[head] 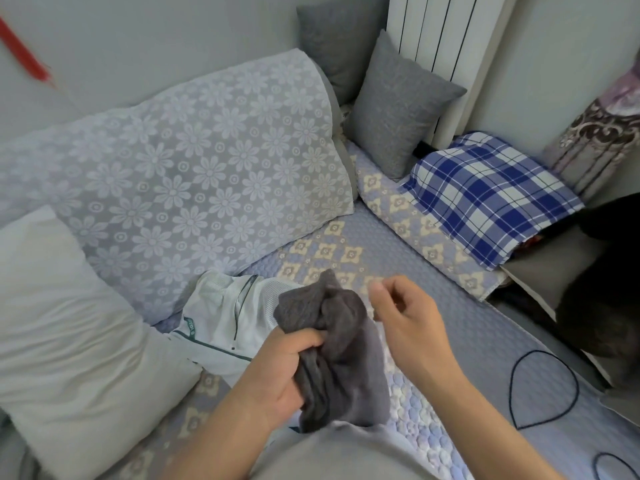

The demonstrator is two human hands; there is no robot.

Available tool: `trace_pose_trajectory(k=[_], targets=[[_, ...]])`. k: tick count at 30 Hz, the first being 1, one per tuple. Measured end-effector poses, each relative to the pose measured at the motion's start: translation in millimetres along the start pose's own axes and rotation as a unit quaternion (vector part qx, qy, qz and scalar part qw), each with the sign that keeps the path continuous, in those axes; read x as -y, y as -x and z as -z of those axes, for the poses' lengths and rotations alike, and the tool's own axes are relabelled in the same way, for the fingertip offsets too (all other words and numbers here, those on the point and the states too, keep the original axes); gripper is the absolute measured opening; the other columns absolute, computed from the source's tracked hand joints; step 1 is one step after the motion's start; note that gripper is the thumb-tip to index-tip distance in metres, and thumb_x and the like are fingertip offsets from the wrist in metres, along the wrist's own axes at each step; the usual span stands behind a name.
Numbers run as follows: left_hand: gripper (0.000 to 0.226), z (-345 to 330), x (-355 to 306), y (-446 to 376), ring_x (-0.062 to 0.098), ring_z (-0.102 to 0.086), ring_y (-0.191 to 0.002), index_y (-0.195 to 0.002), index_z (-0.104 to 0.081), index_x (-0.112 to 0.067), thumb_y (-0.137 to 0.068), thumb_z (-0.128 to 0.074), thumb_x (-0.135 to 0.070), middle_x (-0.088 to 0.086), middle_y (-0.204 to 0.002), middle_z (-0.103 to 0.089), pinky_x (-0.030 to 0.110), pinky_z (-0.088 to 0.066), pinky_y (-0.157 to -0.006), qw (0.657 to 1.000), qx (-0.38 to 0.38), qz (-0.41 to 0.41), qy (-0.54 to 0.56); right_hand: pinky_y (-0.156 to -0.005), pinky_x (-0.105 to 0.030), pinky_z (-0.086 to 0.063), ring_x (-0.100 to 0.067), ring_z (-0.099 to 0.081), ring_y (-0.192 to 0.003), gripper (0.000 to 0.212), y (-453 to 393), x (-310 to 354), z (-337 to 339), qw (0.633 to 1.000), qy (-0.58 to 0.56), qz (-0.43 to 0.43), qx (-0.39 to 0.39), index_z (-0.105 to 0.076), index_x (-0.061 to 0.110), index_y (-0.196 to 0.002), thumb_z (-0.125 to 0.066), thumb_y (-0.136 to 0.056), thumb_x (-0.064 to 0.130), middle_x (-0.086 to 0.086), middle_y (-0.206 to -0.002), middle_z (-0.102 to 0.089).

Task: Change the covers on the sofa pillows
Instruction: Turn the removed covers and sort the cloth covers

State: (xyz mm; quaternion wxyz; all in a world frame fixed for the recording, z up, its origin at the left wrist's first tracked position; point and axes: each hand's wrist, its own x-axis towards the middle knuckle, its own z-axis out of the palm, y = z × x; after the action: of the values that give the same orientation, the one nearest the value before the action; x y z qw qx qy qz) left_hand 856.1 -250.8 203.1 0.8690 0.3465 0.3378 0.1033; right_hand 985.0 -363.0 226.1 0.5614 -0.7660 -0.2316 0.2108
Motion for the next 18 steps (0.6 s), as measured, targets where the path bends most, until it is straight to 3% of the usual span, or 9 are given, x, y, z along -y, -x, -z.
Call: trace_pose_trajectory(k=[4, 7, 9, 12, 15, 18], targets=[[0.035, -2, 1, -2, 0.047, -0.063, -0.116, -0.121, -0.066, 0.010, -0.088, -0.052, 0.009, 0.036, -0.123, -0.063, 0.054, -0.049, -0.105, 0.999, 0.026, -0.015, 0.014, -0.071, -0.017, -0.049, 0.000, -0.059, -0.080, 0.014, 18, 1, -11, 0.993, -0.013, -0.021, 0.114, -0.060, 0.025, -0.096, -0.069, -0.091, 0.035, 0.018, -0.087, -0.064], [0.037, -4, -1, -1, 0.046, -0.061, -0.120, -0.121, -0.066, 0.010, -0.085, -0.059, 0.003, 0.036, -0.127, -0.061, 0.051, -0.051, -0.103, 0.999, 0.038, 0.001, 0.026, -0.068, -0.019, -0.046, -0.003, -0.061, -0.078, 0.011, 11, -7, -12, 0.998, 0.018, -0.021, 0.060, -0.062, 0.023, -0.091, -0.072, -0.090, 0.029, 0.010, -0.084, -0.066], [0.040, -7, -5, 0, 0.043, -0.063, -0.119, -0.123, -0.067, 0.007, -0.090, -0.061, -0.016, 0.032, -0.130, -0.061, 0.051, -0.052, -0.101, 0.997, 0.025, 0.026, 0.063, -0.064, -0.022, -0.045, -0.002, -0.058, -0.067, 0.011, 4, -7, -3, 0.999, 0.023, -0.026, 0.007, -0.064, 0.020, -0.084, -0.071, -0.092, 0.024, 0.005, -0.077, -0.066], [0.051, -2, -13, -9, 0.037, -0.070, -0.109, -0.118, -0.074, -0.002, -0.101, -0.046, -0.043, 0.023, -0.122, -0.069, 0.050, -0.049, -0.094, 0.985, -0.049, 0.036, 0.159, -0.060, -0.028, -0.047, -0.010, -0.058, -0.063, 0.014, -14, -3, 20, 0.998, 0.011, -0.052, -0.027, -0.063, 0.017, -0.087, -0.069, -0.093, 0.028, -0.002, -0.079, -0.067], [0.041, 23, -11, -25, 0.036, -0.073, -0.099, -0.116, -0.073, -0.004, -0.100, -0.052, -0.035, 0.021, -0.113, -0.074, 0.046, -0.051, -0.089, 0.969, -0.163, 0.021, 0.182, -0.064, -0.024, -0.047, -0.015, -0.063, -0.075, 0.005, -30, 1, 34, 0.995, 0.051, -0.059, 0.058, -0.063, 0.022, -0.093, -0.063, -0.097, 0.020, -0.001, -0.087, -0.070], [0.031, 53, -5, -33, 0.031, -0.074, -0.087, -0.111, -0.071, -0.005, -0.098, -0.053, -0.026, 0.018, -0.104, -0.076, 0.041, -0.054, -0.085, 0.957, -0.211, 0.004, 0.201, -0.073, -0.018, -0.040, -0.004, -0.056, -0.090, 0.028, -48, 7, 48, 0.991, 0.135, -0.018, 0.017, -0.064, 0.036, -0.094, -0.052, -0.102, 0.013, 0.014, -0.099, -0.063]])
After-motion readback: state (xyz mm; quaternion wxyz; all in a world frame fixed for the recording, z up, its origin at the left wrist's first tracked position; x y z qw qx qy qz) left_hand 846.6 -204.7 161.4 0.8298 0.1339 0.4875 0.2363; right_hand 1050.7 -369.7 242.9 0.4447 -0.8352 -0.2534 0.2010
